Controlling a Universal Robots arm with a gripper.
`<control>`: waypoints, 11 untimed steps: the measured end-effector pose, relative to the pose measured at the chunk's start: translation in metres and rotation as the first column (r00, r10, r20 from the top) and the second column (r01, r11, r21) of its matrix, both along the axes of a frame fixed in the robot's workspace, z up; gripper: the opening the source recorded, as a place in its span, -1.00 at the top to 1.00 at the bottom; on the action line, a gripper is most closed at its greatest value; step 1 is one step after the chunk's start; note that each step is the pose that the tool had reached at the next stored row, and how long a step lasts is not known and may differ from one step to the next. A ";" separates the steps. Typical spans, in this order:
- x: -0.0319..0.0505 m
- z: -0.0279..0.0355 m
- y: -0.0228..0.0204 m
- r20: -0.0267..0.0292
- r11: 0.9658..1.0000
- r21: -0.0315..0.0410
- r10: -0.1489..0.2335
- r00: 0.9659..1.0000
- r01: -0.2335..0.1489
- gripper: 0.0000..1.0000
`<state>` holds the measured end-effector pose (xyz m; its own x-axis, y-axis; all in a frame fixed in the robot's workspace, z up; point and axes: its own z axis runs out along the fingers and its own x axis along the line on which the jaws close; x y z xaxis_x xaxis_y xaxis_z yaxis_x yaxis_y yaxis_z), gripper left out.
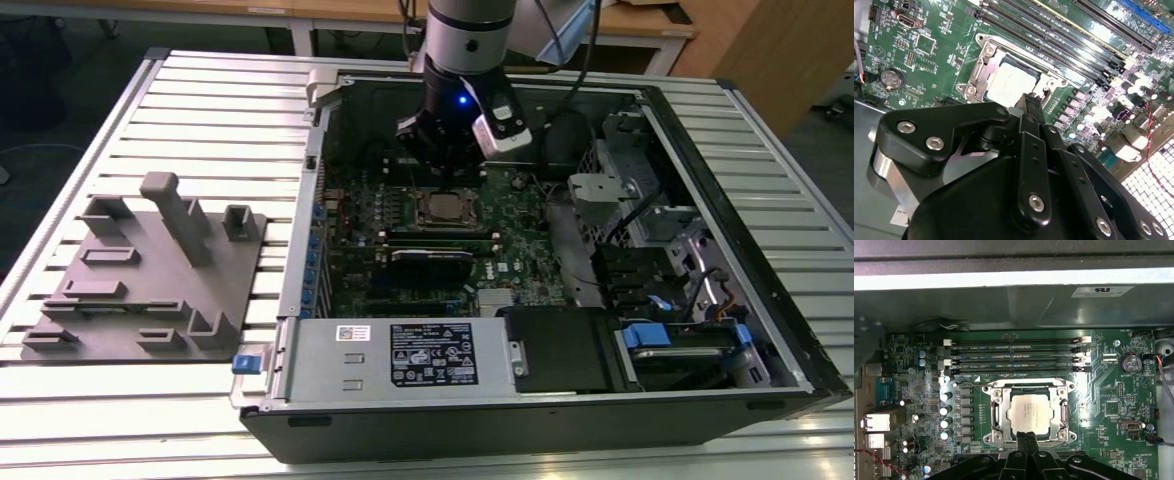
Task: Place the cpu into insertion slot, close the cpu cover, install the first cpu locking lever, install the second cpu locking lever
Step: 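Install the first cpu locking lever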
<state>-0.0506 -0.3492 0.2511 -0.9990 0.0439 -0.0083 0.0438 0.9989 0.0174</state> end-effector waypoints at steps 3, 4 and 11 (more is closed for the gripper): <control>-0.0007 0.0000 0.0000 0.000 1.000 0.000 0.000 1.000 0.000 0.79; -0.0009 0.0000 0.0000 0.000 1.000 0.000 0.000 1.000 0.000 0.79; -0.0028 0.0000 0.0000 0.000 1.000 0.000 0.000 1.000 0.000 0.79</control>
